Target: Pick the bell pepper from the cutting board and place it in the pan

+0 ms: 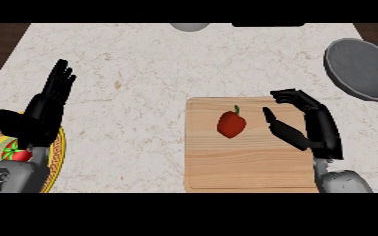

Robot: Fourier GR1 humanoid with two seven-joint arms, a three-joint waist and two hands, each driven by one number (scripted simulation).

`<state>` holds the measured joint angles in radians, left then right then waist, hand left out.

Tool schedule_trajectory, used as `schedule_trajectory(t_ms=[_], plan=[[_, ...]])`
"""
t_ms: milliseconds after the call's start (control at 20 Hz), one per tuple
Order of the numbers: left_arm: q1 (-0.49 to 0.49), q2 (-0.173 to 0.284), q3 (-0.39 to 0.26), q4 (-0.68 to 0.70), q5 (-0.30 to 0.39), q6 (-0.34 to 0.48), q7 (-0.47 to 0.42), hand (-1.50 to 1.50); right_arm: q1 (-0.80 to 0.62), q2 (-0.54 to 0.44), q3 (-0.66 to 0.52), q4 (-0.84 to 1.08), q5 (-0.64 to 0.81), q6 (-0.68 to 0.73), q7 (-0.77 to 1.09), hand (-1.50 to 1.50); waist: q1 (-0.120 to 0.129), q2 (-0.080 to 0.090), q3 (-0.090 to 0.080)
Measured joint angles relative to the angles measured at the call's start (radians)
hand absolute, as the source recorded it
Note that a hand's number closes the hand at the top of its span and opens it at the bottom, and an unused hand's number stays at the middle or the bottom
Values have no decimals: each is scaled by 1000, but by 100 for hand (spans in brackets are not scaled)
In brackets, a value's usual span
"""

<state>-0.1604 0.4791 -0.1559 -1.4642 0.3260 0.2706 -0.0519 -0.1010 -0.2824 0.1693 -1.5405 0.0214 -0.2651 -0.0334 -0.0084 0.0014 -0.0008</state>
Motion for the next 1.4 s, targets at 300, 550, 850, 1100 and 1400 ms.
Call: schedule_trajectory(t_ms=[300,550,850,1100,1400], plan=[[-32,-13,9,15,-5,23,41,0,190,-59,46,-197,260,-191,39,-150,-29,-8,-2],[-39,-25,4,15,-19,26,49,0,286,-209,57,-460,370,-95,280,-150,-25,-9,-4],[-69,-45,-5,23,-30,26,61,0,218,-359,60,-670,402,144,659,-150,-4,-4,-5],[-74,-63,-11,24,-45,16,59,0,-7,-404,47,-748,352,321,957,-150,17,-1,-3],[-83,-70,9,14,-57,-5,84,0,-282,-339,82,-644,309,416,1075,-150,22,-1,-1]])
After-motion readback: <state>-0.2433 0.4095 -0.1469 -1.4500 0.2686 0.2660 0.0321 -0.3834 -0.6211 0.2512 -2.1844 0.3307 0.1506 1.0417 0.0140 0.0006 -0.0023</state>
